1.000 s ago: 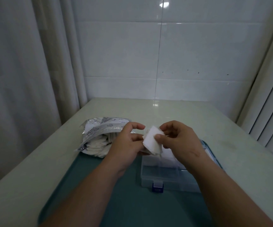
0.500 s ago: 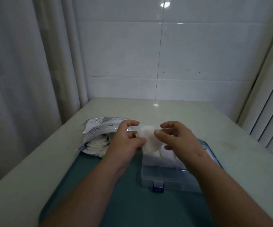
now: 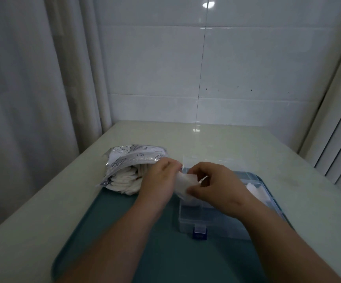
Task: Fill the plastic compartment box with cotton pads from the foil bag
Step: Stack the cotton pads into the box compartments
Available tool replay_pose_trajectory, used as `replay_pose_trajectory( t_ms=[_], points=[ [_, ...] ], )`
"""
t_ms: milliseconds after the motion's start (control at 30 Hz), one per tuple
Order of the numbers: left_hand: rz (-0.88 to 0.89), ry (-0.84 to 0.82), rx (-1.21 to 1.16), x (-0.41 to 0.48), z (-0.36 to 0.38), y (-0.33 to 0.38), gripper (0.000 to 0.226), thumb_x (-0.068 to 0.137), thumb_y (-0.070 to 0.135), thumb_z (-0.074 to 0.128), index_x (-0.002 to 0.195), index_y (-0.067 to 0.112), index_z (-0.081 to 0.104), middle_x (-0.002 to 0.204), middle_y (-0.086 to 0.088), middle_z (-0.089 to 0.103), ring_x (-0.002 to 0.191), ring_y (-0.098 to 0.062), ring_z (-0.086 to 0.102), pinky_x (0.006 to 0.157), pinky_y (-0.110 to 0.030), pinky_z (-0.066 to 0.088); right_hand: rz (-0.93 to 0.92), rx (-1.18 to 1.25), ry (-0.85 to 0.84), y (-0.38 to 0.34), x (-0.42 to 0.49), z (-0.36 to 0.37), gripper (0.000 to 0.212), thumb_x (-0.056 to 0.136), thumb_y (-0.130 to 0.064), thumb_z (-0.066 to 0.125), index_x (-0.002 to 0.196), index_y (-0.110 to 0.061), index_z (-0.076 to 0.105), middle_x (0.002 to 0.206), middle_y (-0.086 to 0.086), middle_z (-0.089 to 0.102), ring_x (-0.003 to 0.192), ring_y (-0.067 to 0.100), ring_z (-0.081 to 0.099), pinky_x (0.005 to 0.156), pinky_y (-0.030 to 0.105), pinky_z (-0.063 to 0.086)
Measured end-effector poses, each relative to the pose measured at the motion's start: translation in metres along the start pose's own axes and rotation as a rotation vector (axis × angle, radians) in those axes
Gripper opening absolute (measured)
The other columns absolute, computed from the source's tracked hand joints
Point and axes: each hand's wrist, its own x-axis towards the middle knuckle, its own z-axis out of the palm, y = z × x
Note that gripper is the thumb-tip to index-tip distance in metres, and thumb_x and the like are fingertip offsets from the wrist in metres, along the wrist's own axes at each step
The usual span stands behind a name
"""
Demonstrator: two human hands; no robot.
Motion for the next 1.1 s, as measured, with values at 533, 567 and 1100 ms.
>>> replay_pose_trajectory(
  t_ms=[533,567,1100],
  points=[
    [-0.077,0.058,0.027,-0.002,0.007,-0.002,0.019,0.095,0.02,0.047,0.092,0.016,0.066,0.086,0.001,0.062,0.078,-0.014,0.054,0.068,-0.031,0.042,-0.079,-0.081,-0.047,-0.004,-0.005,0.0,0.028,0.086,-0.028,0.069,0.099,-0.041,0.049,0.095,-0.016,0.057,0.073,0.003,0.058,0.065,0.017,0.05],
    [-0.076,0.075,0.002,-0.002,0.006,0.0,0.019,0.095,0.022,0.048,0.091,0.017,0.066,0.086,0.002,0.062,0.079,-0.014,0.054,0.068,-0.032,0.042,-0.082,-0.077,-0.025,-0.004,-0.005,-0.001,0.026,0.086,-0.027,0.069,0.098,-0.04,0.05,0.094,-0.016,0.057,0.073,0.002,0.058,0.065,0.016,0.05],
    [-0.033,-0.005,0.108,-0.004,0.005,0.002,0.022,0.094,0.02,0.05,0.077,0.014,0.062,0.074,0.001,0.055,0.07,-0.014,0.048,0.059,-0.029,0.034,-0.093,-0.114,0.004,-0.006,-0.006,-0.005,0.023,0.084,-0.031,0.07,0.092,-0.038,0.05,0.094,-0.02,0.056,0.071,0.006,0.059,0.067,0.022,0.053]
  ],
)
